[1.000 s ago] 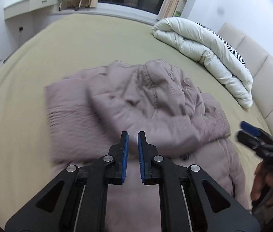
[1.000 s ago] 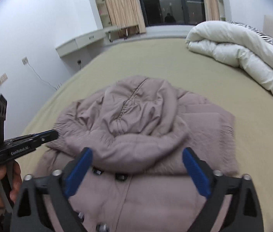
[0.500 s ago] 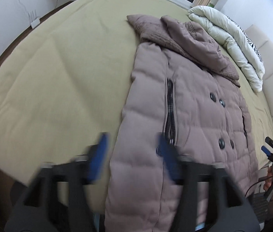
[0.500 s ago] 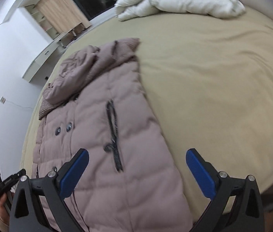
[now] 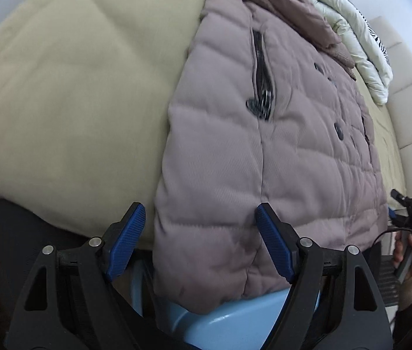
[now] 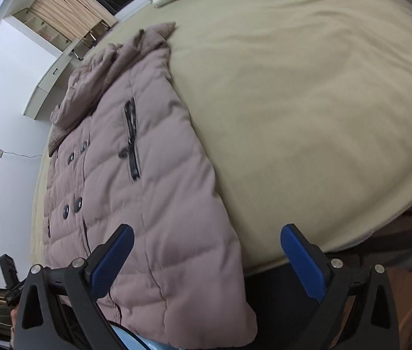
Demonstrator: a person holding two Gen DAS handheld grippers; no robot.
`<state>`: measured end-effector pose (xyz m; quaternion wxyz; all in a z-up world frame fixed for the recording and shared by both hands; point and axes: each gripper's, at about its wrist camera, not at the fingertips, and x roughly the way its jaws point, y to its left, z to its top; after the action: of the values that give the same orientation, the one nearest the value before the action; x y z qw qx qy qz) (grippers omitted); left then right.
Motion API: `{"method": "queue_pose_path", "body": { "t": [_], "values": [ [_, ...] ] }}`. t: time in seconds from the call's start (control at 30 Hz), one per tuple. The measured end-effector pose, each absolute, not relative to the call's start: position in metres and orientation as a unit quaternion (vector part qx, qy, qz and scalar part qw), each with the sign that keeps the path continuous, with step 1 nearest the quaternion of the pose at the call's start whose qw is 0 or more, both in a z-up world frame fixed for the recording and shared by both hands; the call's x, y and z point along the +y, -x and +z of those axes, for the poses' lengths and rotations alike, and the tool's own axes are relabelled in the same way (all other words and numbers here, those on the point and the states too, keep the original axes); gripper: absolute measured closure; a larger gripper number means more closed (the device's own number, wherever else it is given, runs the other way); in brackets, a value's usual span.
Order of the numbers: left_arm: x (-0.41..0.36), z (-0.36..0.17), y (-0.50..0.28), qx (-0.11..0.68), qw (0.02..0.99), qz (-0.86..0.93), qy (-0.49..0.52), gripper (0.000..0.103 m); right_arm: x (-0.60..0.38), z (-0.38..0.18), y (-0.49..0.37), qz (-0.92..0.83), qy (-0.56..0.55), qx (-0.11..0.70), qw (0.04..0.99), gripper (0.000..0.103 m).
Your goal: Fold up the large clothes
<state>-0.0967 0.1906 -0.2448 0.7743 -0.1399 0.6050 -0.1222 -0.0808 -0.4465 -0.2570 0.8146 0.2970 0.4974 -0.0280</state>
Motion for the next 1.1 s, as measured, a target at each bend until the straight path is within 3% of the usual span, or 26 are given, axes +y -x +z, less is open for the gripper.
{"method": "queue_pose_path", "body": {
  "t": [0.2, 0.27, 0.5, 0.57, 0.63, 0.67, 0.7, 0.8, 0.9, 1.1],
  "values": [
    [0.192, -0.254, 0.105, 0.616, 0.765, -0.131, 0.137, 0.026, -0.442, -0.277, 0.082, 0.018, -0.304, 0.534, 0.789, 0.004],
    [0.195, -0.257, 0.108, 0.619, 0.761, -0.135, 0.141, 0.026, -0.439, -0.284, 0.08, 0.036, -0.302, 0.551, 0.777, 0.017],
    [0.2, -0.272, 0.113, 0.638, 0.739, -0.143, 0.161, 0.026, -0.443, -0.296, 0.09, 0.069, -0.331, 0.555, 0.76, 0.039],
    [0.203, -0.276, 0.114, 0.638, 0.734, -0.144, 0.183, 0.026, -0.441, -0.295, 0.092, 0.088, -0.339, 0.554, 0.755, 0.06],
    [0.204, -0.28, 0.114, 0.634, 0.733, -0.146, 0.197, 0.027, -0.437, -0.293, 0.092, 0.096, -0.336, 0.557, 0.754, 0.067],
    [0.204, -0.28, 0.115, 0.632, 0.734, -0.147, 0.2, 0.032, -0.434, -0.292, 0.092, 0.096, -0.33, 0.558, 0.755, 0.071],
    [0.202, -0.279, 0.115, 0.629, 0.734, -0.153, 0.204, 0.045, -0.435, -0.29, 0.093, 0.097, -0.327, 0.559, 0.756, 0.073],
    [0.2, -0.279, 0.115, 0.627, 0.729, -0.17, 0.217, 0.072, -0.43, -0.285, 0.094, 0.097, -0.329, 0.552, 0.76, 0.084],
    [0.196, -0.271, 0.116, 0.622, 0.733, -0.176, 0.211, 0.09, -0.425, -0.278, 0.097, 0.1, -0.329, 0.542, 0.766, 0.09],
    [0.19, -0.231, 0.119, 0.602, 0.746, -0.205, 0.2, 0.099, -0.417, -0.243, 0.105, 0.118, -0.325, 0.505, 0.791, 0.093]
  ]
}}
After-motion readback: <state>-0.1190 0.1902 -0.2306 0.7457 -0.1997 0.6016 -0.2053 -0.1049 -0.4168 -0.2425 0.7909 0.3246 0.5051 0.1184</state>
